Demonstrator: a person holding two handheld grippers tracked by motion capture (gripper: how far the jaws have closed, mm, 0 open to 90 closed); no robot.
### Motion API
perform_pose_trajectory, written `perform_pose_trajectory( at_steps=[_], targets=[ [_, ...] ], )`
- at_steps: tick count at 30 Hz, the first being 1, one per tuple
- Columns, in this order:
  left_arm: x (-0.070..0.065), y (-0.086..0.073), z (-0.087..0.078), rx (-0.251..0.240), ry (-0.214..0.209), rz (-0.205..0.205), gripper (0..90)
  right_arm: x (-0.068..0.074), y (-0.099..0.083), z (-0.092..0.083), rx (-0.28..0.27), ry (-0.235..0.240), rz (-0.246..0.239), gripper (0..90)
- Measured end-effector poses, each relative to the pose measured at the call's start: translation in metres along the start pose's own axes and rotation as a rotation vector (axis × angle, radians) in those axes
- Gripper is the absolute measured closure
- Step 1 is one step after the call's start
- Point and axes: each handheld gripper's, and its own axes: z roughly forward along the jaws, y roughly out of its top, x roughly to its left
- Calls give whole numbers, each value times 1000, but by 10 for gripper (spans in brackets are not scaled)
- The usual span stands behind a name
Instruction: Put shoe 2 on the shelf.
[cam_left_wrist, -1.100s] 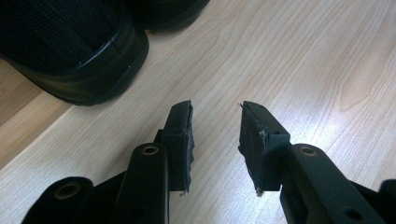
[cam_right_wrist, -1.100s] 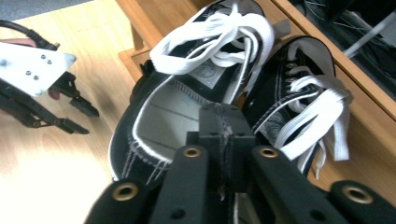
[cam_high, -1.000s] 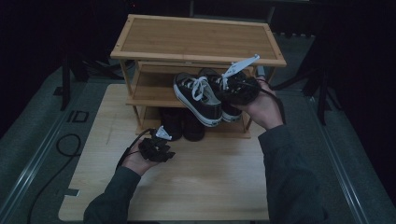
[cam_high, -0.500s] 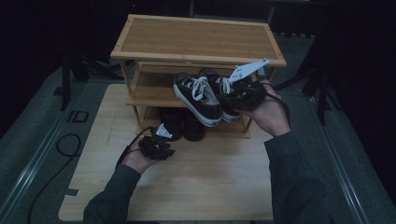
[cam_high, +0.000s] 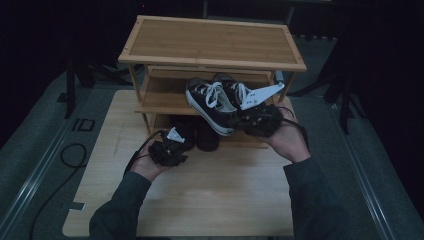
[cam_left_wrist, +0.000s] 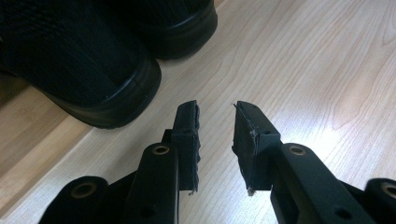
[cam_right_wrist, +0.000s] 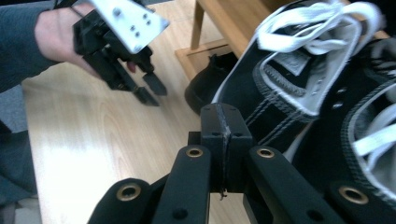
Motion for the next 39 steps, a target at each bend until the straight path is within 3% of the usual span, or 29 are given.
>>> perform_pose_trajectory(
  at_steps=[5, 11, 17, 22, 26, 36, 39],
  targets=[
    [3, 7, -6, -15, 3, -17, 723, 6, -9, 9, 18, 22, 8, 896],
    [7, 20, -13, -19, 11, -7, 729, 15, -20, 29, 61, 44, -1, 889],
    [14, 34, -24, -39, 42, -11, 744, 19, -30, 43, 92, 62, 7, 846],
    [21, 50, -32, -57, 62, -1, 821, 27, -47, 56, 113, 80, 14, 759],
    [25, 66, -37, -63, 92, 7, 898, 27, -56, 61, 126, 81, 29, 755],
    [35, 100, -44, -107, 187, -13, 900, 28, -69, 62, 128, 89, 43, 745],
    [36, 107, -43, -113, 183, -13, 900, 28, -73, 63, 132, 91, 50, 744]
  ],
)
